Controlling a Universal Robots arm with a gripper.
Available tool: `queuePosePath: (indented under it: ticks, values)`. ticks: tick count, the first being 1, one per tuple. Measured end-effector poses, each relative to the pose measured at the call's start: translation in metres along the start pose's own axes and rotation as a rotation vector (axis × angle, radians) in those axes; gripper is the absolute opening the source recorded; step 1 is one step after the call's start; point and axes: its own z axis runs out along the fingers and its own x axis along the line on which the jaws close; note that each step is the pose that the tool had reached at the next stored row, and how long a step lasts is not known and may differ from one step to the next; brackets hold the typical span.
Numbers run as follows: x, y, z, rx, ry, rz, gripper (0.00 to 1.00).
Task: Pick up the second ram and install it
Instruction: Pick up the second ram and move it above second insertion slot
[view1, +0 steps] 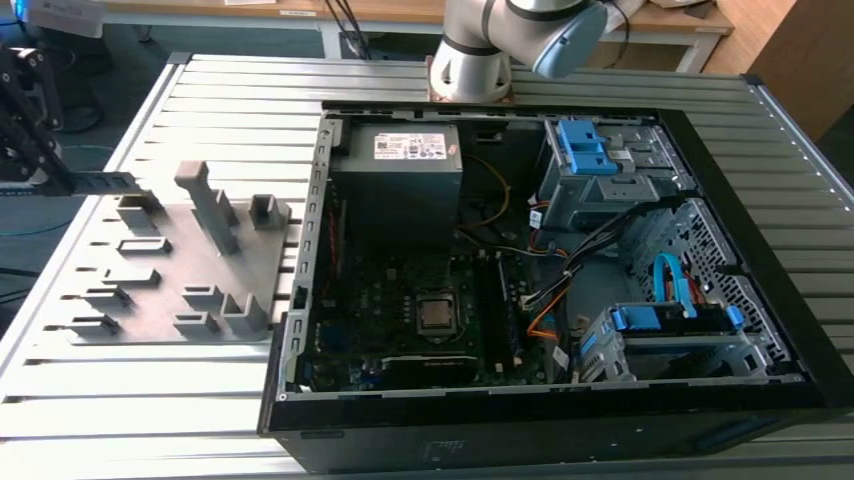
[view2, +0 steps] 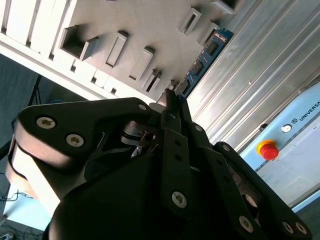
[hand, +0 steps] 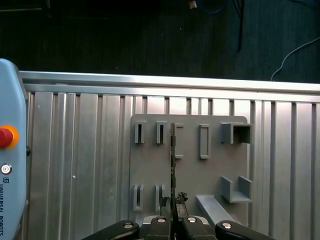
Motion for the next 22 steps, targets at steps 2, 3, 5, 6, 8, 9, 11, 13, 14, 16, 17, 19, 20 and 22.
queuePosePath:
  ticks: [2, 3, 5, 6, 8, 9, 11, 13, 14, 16, 17, 19, 20, 22]
  values:
    - [-0.0002, 0.0001, -0.0028, 0.0000, 0.0000, 0.000, 0.14]
    - [-0.0002, 0.0001, -0.0042, 0.0001, -0.0001, 0.000, 0.14]
    - [-0.0004, 0.0001, -0.0073, 0.0000, 0.0000, 0.000, 0.14]
    - [-0.0005, 0.0002, -0.0088, 0.0000, -0.0001, 0.000, 0.14]
    - [-0.0006, 0.0002, -0.0116, 0.0001, -0.0001, 0.000, 0.14]
    - [-0.0006, 0.0003, -0.0131, 0.0001, 0.0000, 0.000, 0.14]
    - [-0.0008, 0.0003, -0.0160, 0.0000, 0.0000, 0.000, 0.14]
    - [-0.0009, 0.0004, -0.0189, 0.0001, -0.0001, 0.000, 0.14]
    - [-0.0010, 0.0004, -0.0204, 0.0001, -0.0001, 0.000, 0.14]
    - [-0.0011, 0.0004, -0.0232, 0.0002, -0.0002, 0.000, 0.14]
    - [-0.0012, 0.0005, -0.0246, 0.0000, 0.0000, 0.000, 0.14]
    - [-0.0013, 0.0005, -0.0272, 0.0001, 0.0000, 0.000, 0.14]
    - [-0.0014, 0.0005, -0.0285, 0.0000, 0.0000, 0.000, 0.14]
    - [-0.0015, 0.0006, -0.0311, 0.0000, 0.0000, 0.000, 0.14]
